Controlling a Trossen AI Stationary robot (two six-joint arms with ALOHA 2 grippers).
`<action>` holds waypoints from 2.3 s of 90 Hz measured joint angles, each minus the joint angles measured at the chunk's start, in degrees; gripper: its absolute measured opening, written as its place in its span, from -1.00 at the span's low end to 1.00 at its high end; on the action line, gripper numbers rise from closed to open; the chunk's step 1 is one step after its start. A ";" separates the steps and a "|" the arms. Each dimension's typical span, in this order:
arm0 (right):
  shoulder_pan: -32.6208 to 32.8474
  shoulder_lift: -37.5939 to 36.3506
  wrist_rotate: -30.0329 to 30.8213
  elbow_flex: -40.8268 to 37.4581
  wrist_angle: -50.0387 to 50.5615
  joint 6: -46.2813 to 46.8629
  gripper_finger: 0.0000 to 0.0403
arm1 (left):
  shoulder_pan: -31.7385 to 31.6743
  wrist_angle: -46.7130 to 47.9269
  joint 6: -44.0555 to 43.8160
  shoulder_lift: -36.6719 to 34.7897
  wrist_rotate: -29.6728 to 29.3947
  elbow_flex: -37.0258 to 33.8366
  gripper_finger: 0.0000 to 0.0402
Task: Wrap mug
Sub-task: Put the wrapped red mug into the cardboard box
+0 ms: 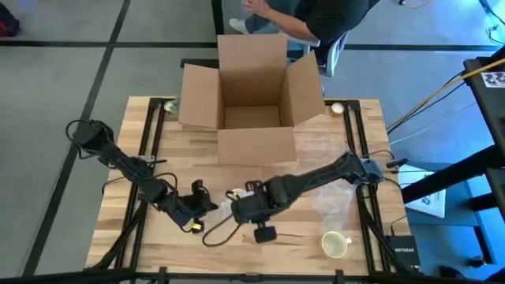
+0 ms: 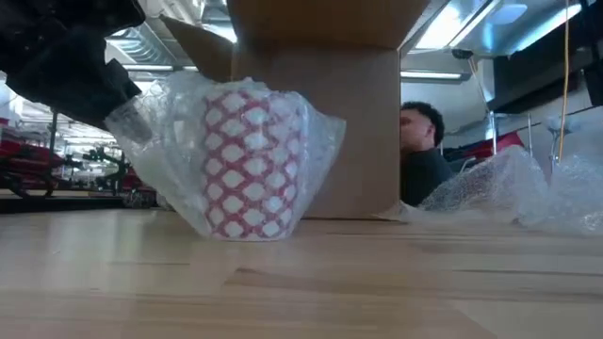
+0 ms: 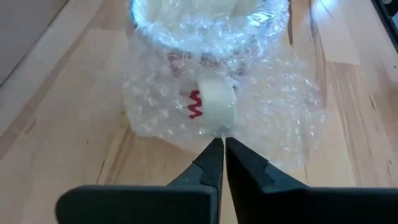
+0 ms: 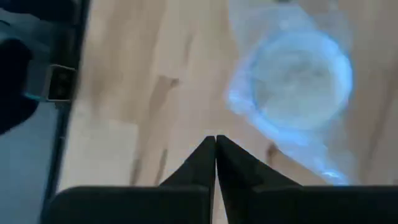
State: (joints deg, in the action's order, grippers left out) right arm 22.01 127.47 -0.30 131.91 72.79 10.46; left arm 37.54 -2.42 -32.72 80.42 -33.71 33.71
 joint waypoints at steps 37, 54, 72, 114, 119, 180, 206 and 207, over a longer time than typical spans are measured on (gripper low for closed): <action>-0.30 3.16 10.32 -0.85 -4.82 -2.27 -0.09 | -0.01 0.06 -0.21 -0.02 0.28 0.00 -1.00; -0.80 3.23 9.69 -7.91 -11.03 -3.45 0.40 | -0.02 0.30 -0.25 -0.02 0.46 0.00 -1.00; -2.69 3.23 10.34 -18.69 -21.49 -3.18 0.54 | -0.02 0.07 -0.05 -0.02 0.46 0.00 -1.00; -2.94 3.10 5.97 -25.61 -26.95 -3.05 -0.76 | -0.13 0.00 0.15 -0.02 0.31 0.00 -1.00; -2.91 3.16 4.63 -24.74 -25.70 -2.95 -0.87 | -0.13 0.00 0.15 -0.02 0.26 0.00 -1.00; 1.15 -6.57 14.26 0.19 -9.76 -2.01 -0.87 | 0.62 0.00 0.36 -0.02 0.20 0.00 -1.00; -6.41 -13.02 22.09 0.52 -18.04 -12.10 -0.87 | 0.72 0.22 0.67 -0.02 -0.12 0.00 -1.00; -6.92 -13.21 22.04 0.52 -18.40 -12.26 -0.87 | 0.72 0.22 0.67 -0.02 -0.13 0.00 -1.00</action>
State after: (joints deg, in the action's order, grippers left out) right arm 15.09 114.26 21.74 132.42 54.39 -1.80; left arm 38.26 -2.20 -32.05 80.40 -33.84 33.71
